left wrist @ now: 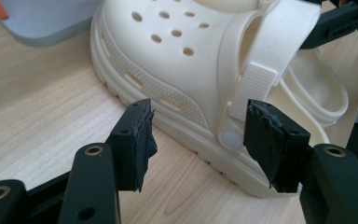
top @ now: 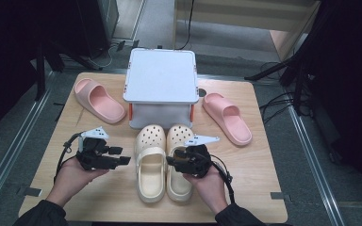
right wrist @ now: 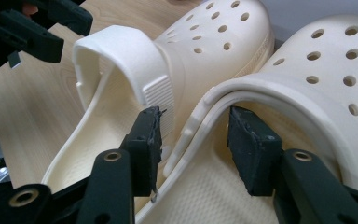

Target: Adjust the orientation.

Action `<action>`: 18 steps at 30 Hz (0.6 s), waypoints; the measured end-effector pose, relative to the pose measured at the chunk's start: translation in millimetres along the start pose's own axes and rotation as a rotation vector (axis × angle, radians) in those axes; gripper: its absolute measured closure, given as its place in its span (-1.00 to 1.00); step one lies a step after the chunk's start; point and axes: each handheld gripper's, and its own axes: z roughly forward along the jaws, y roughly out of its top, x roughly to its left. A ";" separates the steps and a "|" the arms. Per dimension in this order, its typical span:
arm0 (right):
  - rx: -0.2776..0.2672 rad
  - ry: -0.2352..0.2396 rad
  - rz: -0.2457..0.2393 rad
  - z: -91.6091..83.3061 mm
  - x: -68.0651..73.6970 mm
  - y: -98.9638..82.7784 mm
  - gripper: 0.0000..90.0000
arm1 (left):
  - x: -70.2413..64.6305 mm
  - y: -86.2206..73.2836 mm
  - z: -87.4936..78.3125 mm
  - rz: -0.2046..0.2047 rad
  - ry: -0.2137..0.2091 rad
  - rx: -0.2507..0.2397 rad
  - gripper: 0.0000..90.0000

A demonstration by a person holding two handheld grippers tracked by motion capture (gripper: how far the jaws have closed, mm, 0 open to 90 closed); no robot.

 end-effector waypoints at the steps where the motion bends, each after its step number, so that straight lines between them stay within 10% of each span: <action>1: -0.001 0.000 -0.001 -1.5 0.9 -0.6 0.27 | -0.8 0.8 -0.2 -0.002 -0.003 -0.005 -0.06; 18: -0.028 -0.051 0.052 0.1 13.4 -14.3 -0.22 | 3.3 24.1 8.0 0.043 -0.024 -0.008 -0.11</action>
